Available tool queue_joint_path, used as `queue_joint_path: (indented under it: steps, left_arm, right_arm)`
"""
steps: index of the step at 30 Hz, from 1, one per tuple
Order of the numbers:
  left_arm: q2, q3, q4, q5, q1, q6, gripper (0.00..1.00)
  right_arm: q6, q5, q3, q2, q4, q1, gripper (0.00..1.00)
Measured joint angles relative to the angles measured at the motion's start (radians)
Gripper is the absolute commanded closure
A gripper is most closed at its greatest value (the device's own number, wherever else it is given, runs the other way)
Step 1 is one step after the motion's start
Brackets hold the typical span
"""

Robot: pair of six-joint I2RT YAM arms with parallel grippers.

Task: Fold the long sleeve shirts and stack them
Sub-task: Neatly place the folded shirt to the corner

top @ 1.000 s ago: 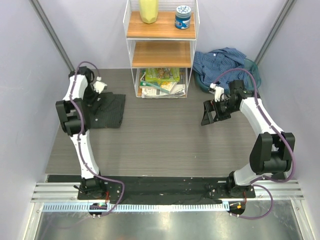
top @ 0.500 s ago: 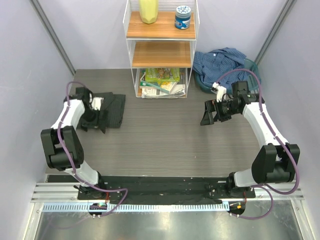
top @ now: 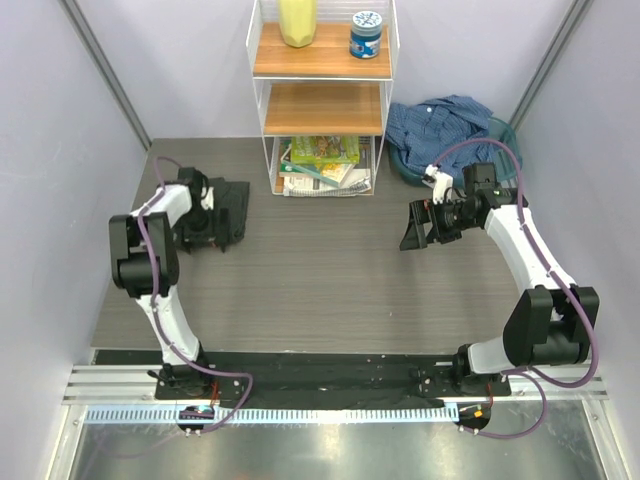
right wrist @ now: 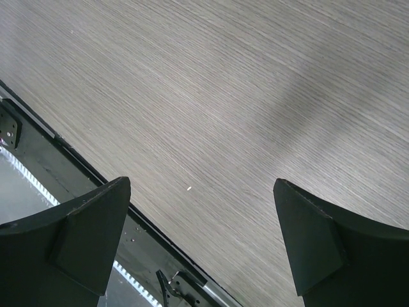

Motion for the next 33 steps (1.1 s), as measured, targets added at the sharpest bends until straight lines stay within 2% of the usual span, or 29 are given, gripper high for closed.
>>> queue_joint_path:
  steps: [9, 15, 21, 24, 26, 30, 33]
  left_arm:
    - [0.314, 0.488, -0.005, -0.025, 0.006, 0.024, 0.0]
    - [0.434, 0.69, 0.002, -0.035, 0.016, 0.068, 0.0]
    - [0.482, 0.79, -0.023, -0.025, 0.023, 0.106, 0.0]
    - [0.433, 0.773, -0.057, 0.017, 0.022, 0.109, 0.0]
    - [0.338, 0.734, -0.085, 0.061, 0.022, 0.113, 0.0]
    - [0.012, 0.661, -0.121, 0.14, 0.01, 0.113, 0.0]
    - [-0.242, 0.656, -0.121, 0.163, -0.022, 0.121, 0.0]
  right_arm:
    - [0.003, 0.002, -0.005, 0.038, 0.011, 0.0, 0.0]
    - [0.003, 0.003, -0.007, 0.068, 0.017, 0.0, 0.0]
    - [0.006, 0.004, 0.018, 0.089, 0.016, 0.0, 0.0]
    - [0.005, 0.011, 0.078, 0.089, 0.015, 0.0, 0.0]
    - [0.002, 0.026, 0.149, 0.089, 0.02, 0.0, 0.0]
    - [0.0, 0.072, 0.237, 0.06, 0.05, 0.0, 0.0]
    - [0.041, 0.129, 0.24, -0.007, 0.094, 0.0, 0.0]
